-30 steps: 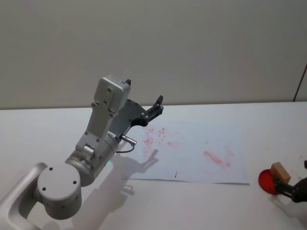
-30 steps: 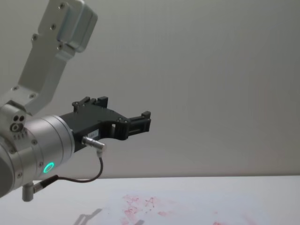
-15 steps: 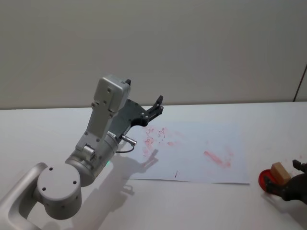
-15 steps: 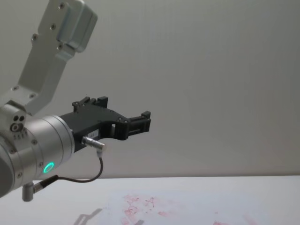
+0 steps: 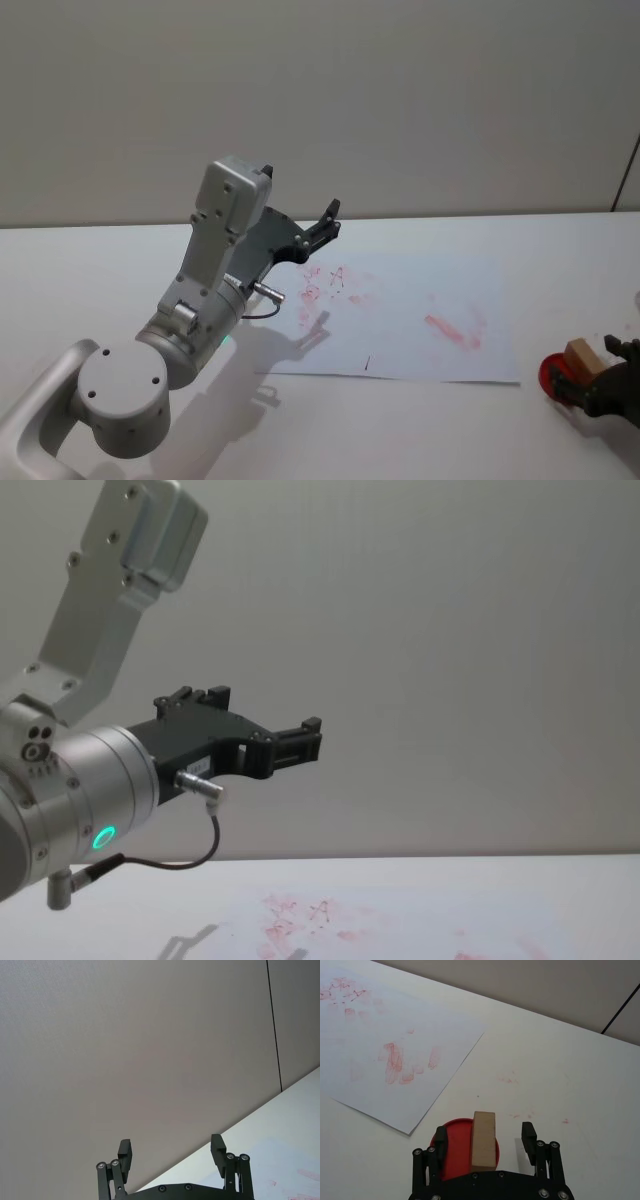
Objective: Use the one hand to pick up the stamp and affix it onto the A4 paper.
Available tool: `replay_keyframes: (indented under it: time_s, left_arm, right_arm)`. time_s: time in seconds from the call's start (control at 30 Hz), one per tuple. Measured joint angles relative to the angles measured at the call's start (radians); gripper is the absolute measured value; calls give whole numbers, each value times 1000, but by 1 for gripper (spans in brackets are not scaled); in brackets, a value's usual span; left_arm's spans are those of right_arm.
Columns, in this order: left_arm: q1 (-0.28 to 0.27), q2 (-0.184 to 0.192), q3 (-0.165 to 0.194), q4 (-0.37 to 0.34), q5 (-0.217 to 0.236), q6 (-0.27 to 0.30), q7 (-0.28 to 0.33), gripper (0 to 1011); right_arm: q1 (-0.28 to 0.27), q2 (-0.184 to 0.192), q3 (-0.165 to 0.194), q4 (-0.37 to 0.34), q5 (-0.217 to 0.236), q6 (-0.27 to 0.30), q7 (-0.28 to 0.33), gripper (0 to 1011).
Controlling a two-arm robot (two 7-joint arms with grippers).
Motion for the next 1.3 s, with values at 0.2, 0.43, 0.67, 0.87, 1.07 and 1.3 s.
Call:
replay_keyframes:
  time_s: [0.2, 0.43, 0.67, 0.87, 1.07, 1.3]
  left_arm:
    - [0, 0, 0, 0, 0, 0, 0, 1001]
    - [0, 0, 0, 0, 0, 0, 0, 1001]
    - [0, 0, 0, 0, 0, 0, 0, 1001]
    - [0, 0, 0, 0, 0, 0, 0, 1001]
    - [0, 0, 0, 0, 0, 0, 0, 1001]
    - [0, 0, 0, 0, 0, 0, 0, 1001]
  right_arm:
    - [6, -5, -2, 8, -3, 3, 0, 807]
    - [10, -8, -3, 13, -6, 5, -1, 575]
    - [12, -9, -3, 15, -7, 5, 0, 369]
    - [16, -13, -4, 18, -8, -1, 8, 219]
    - [27, -23, -8, 24, -7, -22, 21, 220]
    - [56, -48, -16, 29, 8, -60, 46, 220]
